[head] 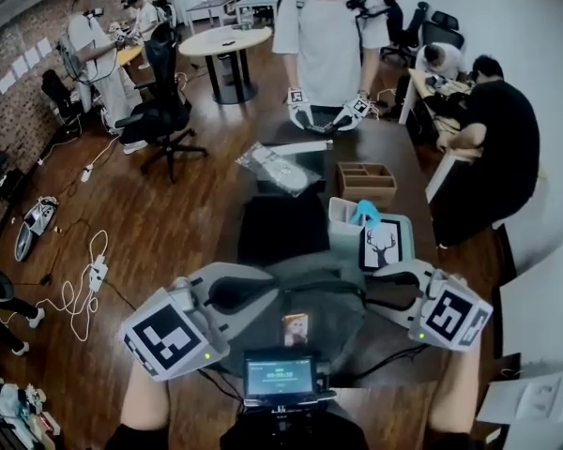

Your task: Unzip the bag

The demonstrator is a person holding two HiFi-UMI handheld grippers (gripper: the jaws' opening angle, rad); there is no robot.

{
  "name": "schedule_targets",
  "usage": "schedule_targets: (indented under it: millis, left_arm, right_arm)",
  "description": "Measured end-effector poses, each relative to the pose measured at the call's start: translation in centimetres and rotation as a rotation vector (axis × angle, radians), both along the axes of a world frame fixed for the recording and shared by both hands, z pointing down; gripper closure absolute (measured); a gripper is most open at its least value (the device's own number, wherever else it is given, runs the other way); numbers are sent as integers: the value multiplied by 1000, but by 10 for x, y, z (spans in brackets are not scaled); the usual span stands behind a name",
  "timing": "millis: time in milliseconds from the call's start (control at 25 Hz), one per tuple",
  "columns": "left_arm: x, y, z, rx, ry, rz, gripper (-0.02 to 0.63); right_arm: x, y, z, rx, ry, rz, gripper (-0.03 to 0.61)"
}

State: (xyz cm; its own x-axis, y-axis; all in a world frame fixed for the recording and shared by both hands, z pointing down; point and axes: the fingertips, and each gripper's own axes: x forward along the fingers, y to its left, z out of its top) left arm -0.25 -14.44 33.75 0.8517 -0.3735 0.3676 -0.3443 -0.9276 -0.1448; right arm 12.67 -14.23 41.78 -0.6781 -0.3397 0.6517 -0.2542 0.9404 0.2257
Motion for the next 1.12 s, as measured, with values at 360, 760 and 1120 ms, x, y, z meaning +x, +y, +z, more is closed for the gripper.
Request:
schedule_targets:
  millis: [360, 760, 1120]
  left_arm:
    - [-4, 1, 2, -2, 3, -24, 607]
    - [-2, 4, 1, 17, -10, -17, 607]
    - [1, 7, 0, 22, -9, 8, 608]
  right_arm:
    - [-20, 6, 0, 205, 134, -57, 472]
    - [-12, 4, 1, 422, 378, 44, 537]
    - [-10, 1, -1, 334, 348, 40, 493]
